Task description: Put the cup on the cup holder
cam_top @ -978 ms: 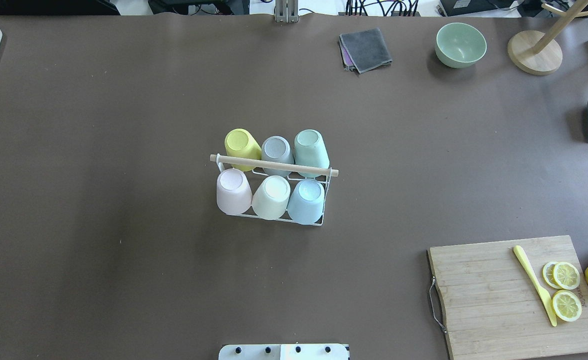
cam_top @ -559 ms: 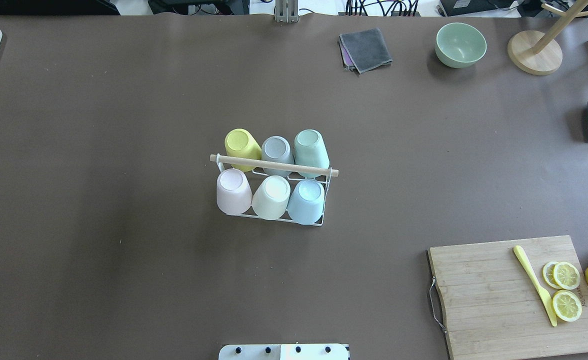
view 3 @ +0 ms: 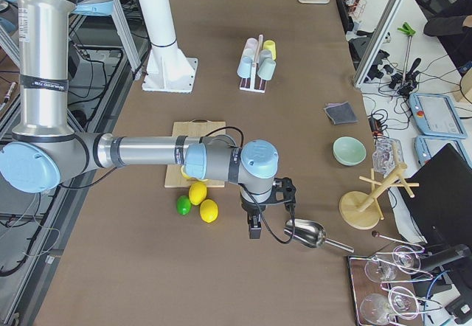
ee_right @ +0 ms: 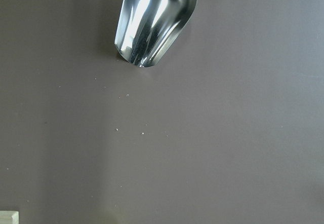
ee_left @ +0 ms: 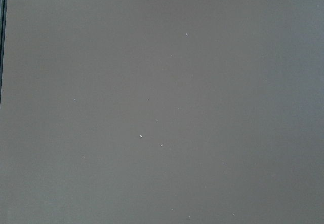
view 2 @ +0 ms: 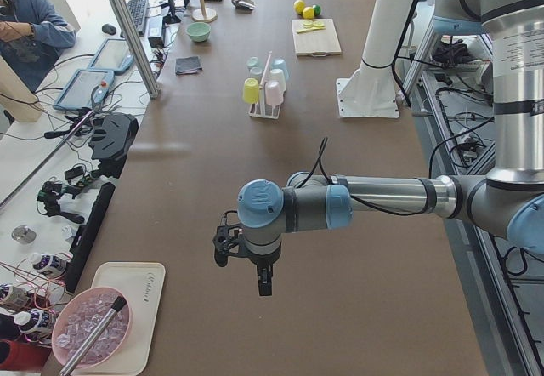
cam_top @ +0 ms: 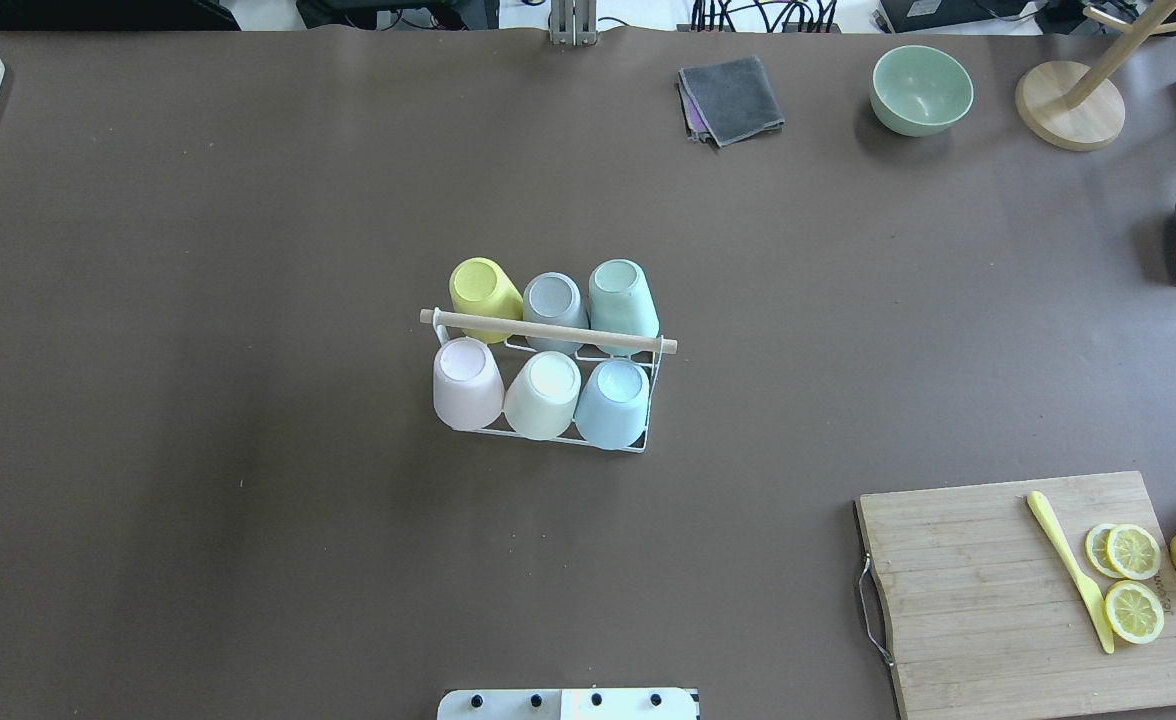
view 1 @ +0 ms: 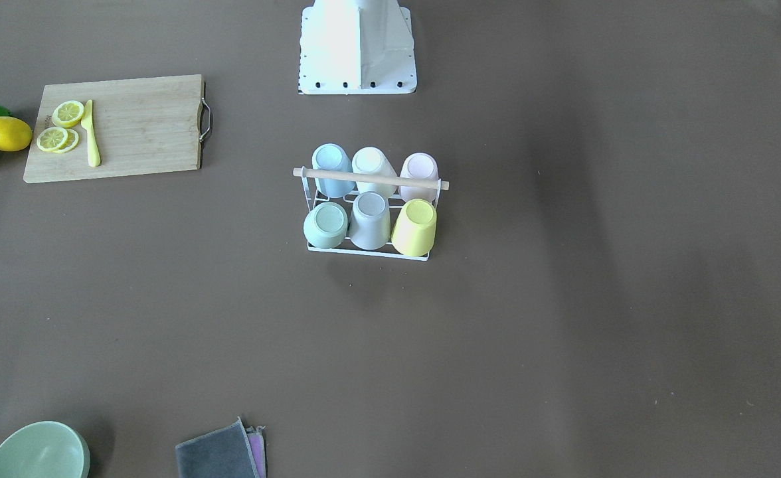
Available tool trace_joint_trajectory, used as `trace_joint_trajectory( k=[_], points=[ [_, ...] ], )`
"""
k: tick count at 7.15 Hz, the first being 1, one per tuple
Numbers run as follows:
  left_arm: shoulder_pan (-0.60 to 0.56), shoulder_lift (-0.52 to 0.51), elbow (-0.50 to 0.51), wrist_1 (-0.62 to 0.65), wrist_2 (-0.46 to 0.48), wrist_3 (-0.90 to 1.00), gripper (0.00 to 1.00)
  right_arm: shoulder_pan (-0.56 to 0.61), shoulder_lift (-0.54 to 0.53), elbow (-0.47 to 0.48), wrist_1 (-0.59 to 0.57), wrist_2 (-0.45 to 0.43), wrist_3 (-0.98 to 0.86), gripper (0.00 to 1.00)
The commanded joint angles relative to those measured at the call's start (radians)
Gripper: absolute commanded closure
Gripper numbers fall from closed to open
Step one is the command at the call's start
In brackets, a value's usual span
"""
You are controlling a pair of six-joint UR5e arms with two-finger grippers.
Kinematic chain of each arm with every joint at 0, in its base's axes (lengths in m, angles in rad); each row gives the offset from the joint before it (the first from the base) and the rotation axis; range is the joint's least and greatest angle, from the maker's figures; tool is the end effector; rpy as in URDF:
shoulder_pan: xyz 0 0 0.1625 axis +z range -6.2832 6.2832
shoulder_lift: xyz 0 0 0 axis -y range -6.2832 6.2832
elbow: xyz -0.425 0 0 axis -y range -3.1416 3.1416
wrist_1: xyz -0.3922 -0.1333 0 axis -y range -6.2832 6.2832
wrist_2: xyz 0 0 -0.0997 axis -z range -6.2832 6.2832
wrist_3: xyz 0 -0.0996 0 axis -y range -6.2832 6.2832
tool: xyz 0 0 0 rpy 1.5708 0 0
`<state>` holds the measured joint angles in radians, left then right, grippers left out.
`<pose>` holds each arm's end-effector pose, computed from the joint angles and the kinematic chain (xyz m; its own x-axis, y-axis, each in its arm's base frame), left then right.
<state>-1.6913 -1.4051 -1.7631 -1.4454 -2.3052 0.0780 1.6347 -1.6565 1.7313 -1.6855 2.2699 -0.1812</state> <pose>-0.1158 -0.4029 0.6546 0.7360 -0.0774 -0.6725 0.0625 0.9970 -0.0464 0.0979 -0.4460 0.6368 0.7612 -0.1064 0.6397 0.0746 0.9943 0.0766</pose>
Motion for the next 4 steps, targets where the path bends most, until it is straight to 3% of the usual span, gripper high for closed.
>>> trace_joint_trajectory(
  k=[1, 4],
  points=[
    [-0.001, 0.002, -0.001, 0.0, 0.0, 0.0, 0.01, 0.0, -0.008, 0.013, -0.002, 0.007, 0.005, 0.0],
    [-0.001, 0.002, -0.001, 0.0, 0.001, 0.0, 0.01, 0.0, -0.014, -0.001, 0.0, 0.005, 0.011, 0.0]
  ],
)
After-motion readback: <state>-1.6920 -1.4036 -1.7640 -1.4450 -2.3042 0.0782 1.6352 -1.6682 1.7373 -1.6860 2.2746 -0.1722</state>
